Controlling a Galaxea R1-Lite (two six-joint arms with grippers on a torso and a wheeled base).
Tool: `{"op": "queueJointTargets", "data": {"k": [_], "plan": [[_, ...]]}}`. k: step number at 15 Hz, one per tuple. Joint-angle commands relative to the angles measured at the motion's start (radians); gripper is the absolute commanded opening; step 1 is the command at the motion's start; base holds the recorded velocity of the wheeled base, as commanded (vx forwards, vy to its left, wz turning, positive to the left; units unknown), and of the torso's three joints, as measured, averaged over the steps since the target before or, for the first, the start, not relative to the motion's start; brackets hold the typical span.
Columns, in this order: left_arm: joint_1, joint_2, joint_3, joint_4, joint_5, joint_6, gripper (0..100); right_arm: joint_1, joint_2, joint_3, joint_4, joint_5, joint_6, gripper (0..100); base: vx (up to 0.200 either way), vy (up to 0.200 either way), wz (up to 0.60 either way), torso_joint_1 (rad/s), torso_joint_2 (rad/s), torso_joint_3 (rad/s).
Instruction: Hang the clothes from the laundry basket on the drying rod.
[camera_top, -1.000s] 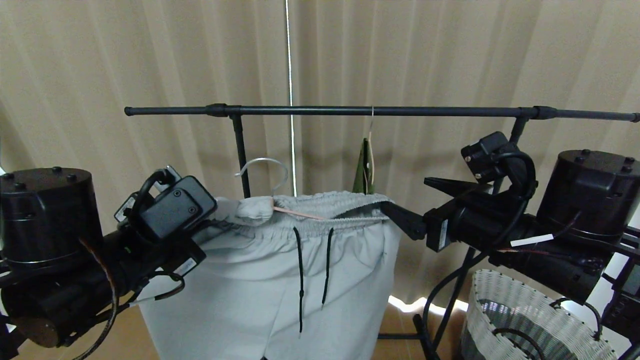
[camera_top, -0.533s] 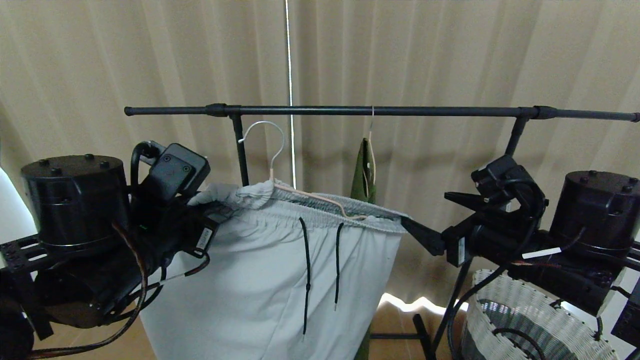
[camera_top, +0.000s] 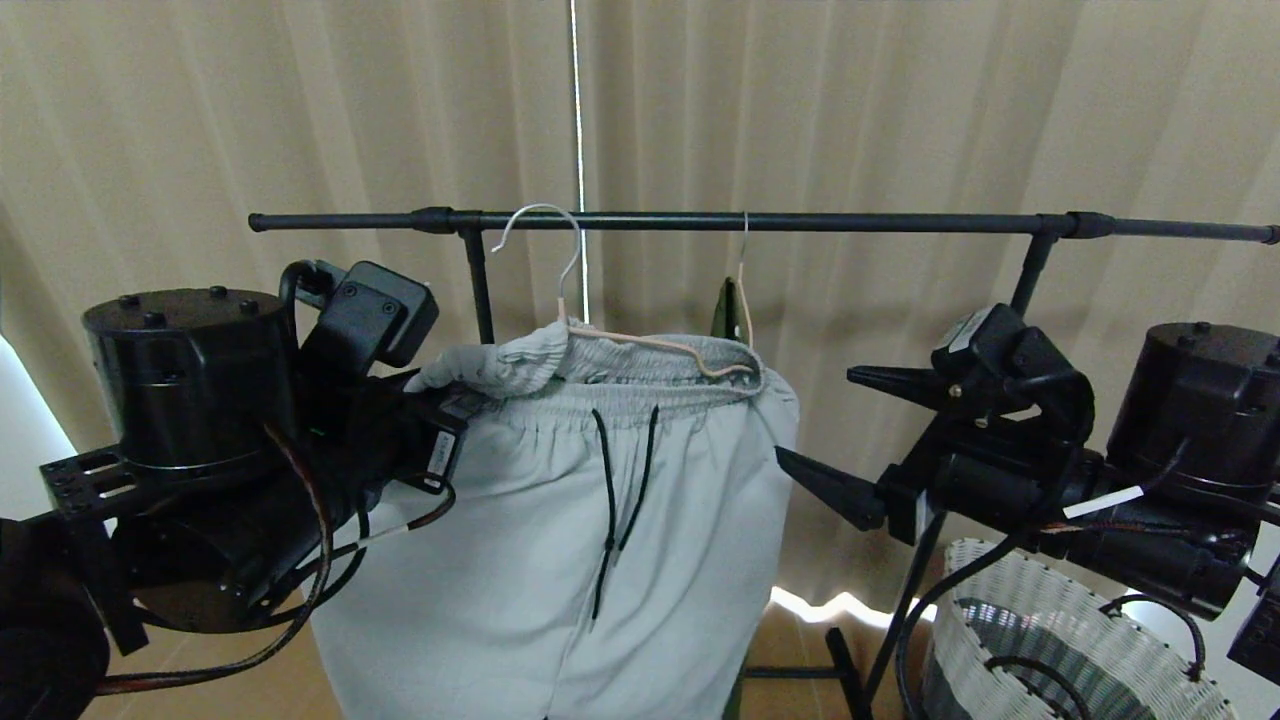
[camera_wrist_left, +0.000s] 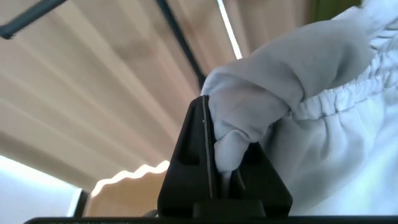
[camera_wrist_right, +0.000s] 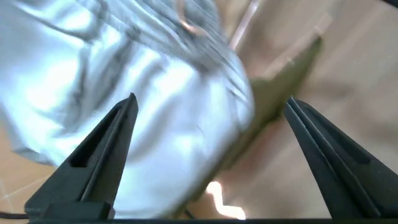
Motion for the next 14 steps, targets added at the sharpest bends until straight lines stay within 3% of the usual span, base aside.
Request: {"op": "queueJointTargets", "data": {"k": [1, 4, 8, 13, 14], "plan": [[-0.026, 0.011, -0.003, 0.000, -0.003, -0.010, 0, 0.034, 0.032, -0.056, -0.003, 0.006, -0.003, 100, 0.000, 0.000, 0.00, 0.000, 0.00, 0.000], [-0.075, 0.007, -0.003, -0.001, -0.008, -0.019, 0, 0.049, 0.114, -0.188, -0.008, -0.023, -0.072, 100, 0.000, 0.000, 0.00, 0.000, 0.00, 0.000], [-0.114, 0.007, 0.001, -0.001, -0.006, -0.022, 0, 0.069, 0.170, -0.260, -0.011, -0.088, -0.134, 100, 0.000, 0.000, 0.00, 0.000, 0.00, 0.000], [-0.157, -0.013, 0.012, -0.001, -0.012, -0.020, 0, 0.068, 0.200, -0.302, -0.010, -0.092, -0.214, 100, 0.000, 0.000, 0.00, 0.000, 0.00, 0.000], [-0.168, -0.024, 0.018, -0.001, -0.012, -0.020, 0, 0.068, 0.200, -0.299, -0.010, -0.092, -0.214, 0, 0.000, 0.000, 0.00, 0.000, 0.00, 0.000]]}}
